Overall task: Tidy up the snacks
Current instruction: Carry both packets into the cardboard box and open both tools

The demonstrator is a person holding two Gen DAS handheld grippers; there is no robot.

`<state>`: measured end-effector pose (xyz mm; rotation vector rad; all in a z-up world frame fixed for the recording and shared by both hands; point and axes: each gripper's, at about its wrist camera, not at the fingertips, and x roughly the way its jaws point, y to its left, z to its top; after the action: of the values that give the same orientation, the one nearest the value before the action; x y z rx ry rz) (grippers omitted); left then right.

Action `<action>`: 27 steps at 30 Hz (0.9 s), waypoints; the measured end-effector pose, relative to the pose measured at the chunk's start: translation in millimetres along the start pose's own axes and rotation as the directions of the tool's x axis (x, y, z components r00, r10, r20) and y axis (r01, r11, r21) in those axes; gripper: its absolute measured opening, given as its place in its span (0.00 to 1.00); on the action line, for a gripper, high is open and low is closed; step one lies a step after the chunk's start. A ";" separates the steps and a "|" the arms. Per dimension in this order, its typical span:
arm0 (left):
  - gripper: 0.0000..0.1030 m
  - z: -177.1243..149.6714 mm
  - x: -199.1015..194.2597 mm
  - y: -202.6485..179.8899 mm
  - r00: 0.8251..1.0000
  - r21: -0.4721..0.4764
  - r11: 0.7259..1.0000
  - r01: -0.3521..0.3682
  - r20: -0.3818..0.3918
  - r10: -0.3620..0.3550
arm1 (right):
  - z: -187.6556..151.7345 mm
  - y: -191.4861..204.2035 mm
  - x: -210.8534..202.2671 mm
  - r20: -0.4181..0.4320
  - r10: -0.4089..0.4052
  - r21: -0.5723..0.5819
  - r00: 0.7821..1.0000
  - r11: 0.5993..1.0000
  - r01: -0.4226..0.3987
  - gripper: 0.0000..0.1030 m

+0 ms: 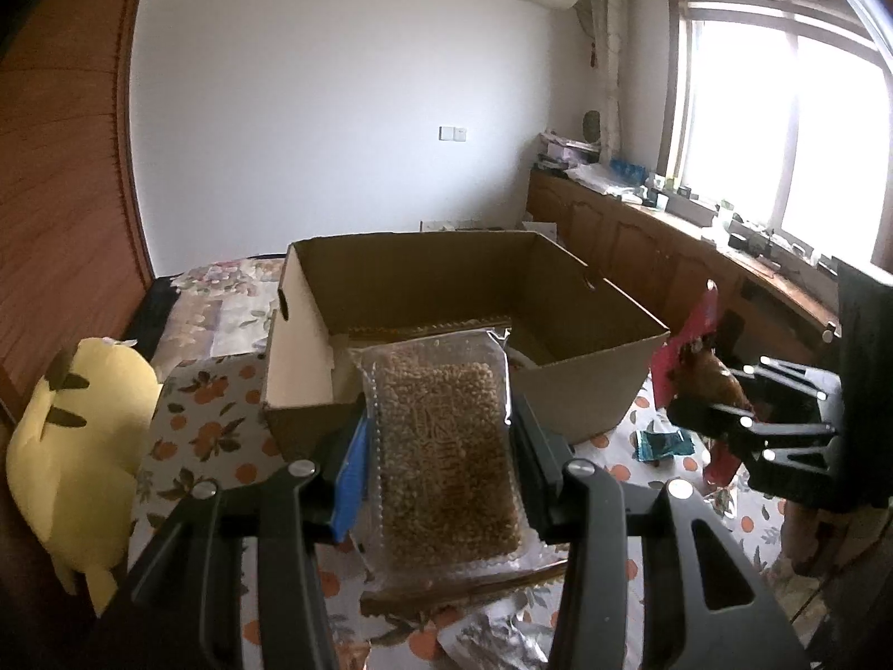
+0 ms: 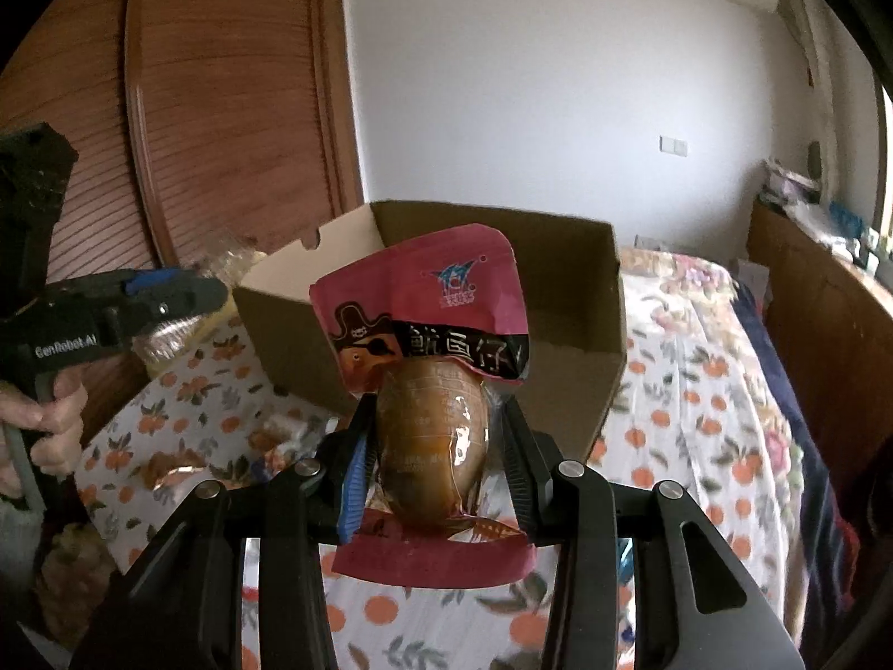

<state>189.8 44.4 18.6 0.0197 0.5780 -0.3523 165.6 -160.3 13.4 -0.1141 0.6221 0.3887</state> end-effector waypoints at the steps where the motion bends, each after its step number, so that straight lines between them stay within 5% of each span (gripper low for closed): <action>1: 0.44 1.6 1.9 -0.1 1.000 0.002 1.000 0.001 -0.002 -0.001 | 3.8 -1.0 2.1 0.002 0.007 -0.001 1.000 1.000 -0.007 0.40; 4: 0.44 9.4 8.7 2.0 1.000 0.015 1.000 -0.003 -0.002 0.003 | 14.3 -3.4 8.3 -0.009 0.050 0.006 0.999 0.999 -0.050 0.40; 15: 0.44 46.9 45.7 13.3 0.999 0.020 1.000 0.016 -0.032 -0.016 | 60.9 -0.3 41.8 0.004 0.002 -0.101 1.000 0.995 -0.002 0.40; 27: 0.44 65.2 95.3 13.0 0.995 0.046 0.999 0.016 -0.096 -0.012 | 86.8 -18.2 101.5 -0.051 -0.032 -0.088 0.998 0.996 0.027 0.40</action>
<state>303.1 18.6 20.9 0.0783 0.6648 -0.3803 295.4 -125.5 23.8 -0.2172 0.6544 0.3854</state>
